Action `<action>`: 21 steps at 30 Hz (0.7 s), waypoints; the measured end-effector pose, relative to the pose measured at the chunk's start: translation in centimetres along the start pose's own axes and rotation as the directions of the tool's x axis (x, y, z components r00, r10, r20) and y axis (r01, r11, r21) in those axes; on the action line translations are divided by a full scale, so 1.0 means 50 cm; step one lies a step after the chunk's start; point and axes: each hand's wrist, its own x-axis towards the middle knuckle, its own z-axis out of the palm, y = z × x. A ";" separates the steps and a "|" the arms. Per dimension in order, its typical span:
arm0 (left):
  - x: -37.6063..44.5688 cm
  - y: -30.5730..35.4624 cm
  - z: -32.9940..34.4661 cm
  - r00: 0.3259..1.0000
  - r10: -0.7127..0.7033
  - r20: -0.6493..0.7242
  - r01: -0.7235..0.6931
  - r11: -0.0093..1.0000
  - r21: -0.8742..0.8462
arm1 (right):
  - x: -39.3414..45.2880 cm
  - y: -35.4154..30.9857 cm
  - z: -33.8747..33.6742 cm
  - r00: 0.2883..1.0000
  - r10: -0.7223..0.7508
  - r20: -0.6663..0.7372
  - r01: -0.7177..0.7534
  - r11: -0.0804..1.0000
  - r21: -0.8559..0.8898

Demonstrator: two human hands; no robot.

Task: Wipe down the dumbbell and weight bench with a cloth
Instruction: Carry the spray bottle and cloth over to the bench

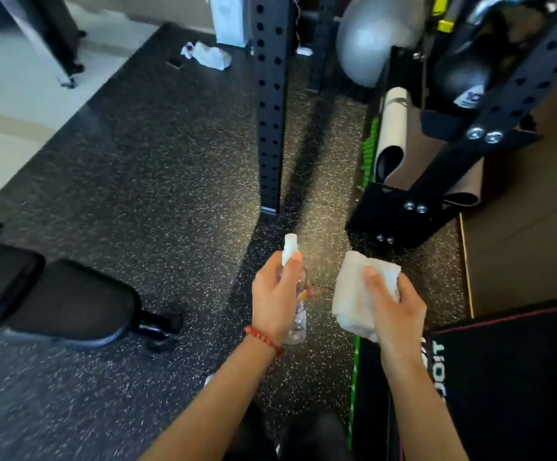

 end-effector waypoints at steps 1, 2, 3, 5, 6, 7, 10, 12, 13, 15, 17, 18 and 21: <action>0.011 0.005 -0.039 1.000 -0.003 -0.024 0.003 1.000 -0.004 | -0.009 -0.002 0.041 1.000 -0.002 0.020 0.002 1.000 0.000; 0.021 0.008 -0.078 0.999 -0.009 -0.049 0.009 1.000 -0.012 | -0.018 -0.004 0.083 0.999 -0.007 0.039 0.007 1.000 -0.004; 0.031 0.011 -0.116 0.997 -0.018 -0.073 0.016 1.000 -0.026 | -0.029 -0.006 0.123 0.998 -0.011 0.059 0.011 1.000 -0.012; 0.050 0.015 -0.190 0.992 -0.043 -0.120 0.035 0.997 -0.067 | -0.052 -0.009 0.203 0.995 -0.009 0.104 0.013 0.999 -0.033; 0.059 0.016 -0.226 0.988 -0.055 -0.144 0.043 0.996 -0.082 | -0.063 -0.011 0.243 0.992 -0.009 0.124 0.013 0.999 -0.039; 0.067 0.017 -0.260 0.984 -0.068 -0.168 0.053 0.994 -0.092 | -0.073 -0.011 0.281 0.990 -0.014 0.140 0.020 0.999 -0.044; 0.088 0.016 -0.349 0.964 -0.128 -0.235 0.091 0.983 -0.163 | -0.101 -0.019 0.381 0.972 -0.033 0.232 0.057 0.994 -0.094; 0.098 0.015 -0.399 0.950 -0.164 -0.267 0.108 0.971 -0.213 | -0.115 -0.021 0.432 0.950 -0.038 0.311 0.087 0.985 -0.148; 0.103 0.014 -0.422 0.943 -0.171 -0.284 0.106 0.968 -0.230 | -0.120 -0.022 0.452 0.941 -0.032 0.338 0.095 0.981 -0.171; 0.113 0.010 -0.462 0.928 -0.174 -0.329 0.086 0.960 -0.267 | -0.128 -0.021 0.494 0.921 -0.021 0.389 0.107 0.974 -0.202; 0.121 0.007 -0.497 0.902 -0.201 -0.382 0.094 0.955 -0.281 | -0.133 -0.027 0.536 0.895 -0.020 0.446 0.133 0.966 -0.223; 0.124 0.007 -0.513 0.884 -0.223 -0.411 0.107 0.952 -0.285 | -0.134 -0.031 0.557 0.880 -0.022 0.474 0.146 0.963 -0.227; 0.137 -0.003 -0.555 0.815 -0.277 -0.508 0.134 0.945 -0.300 | -0.126 -0.024 0.622 0.828 0.002 0.560 0.162 0.956 -0.243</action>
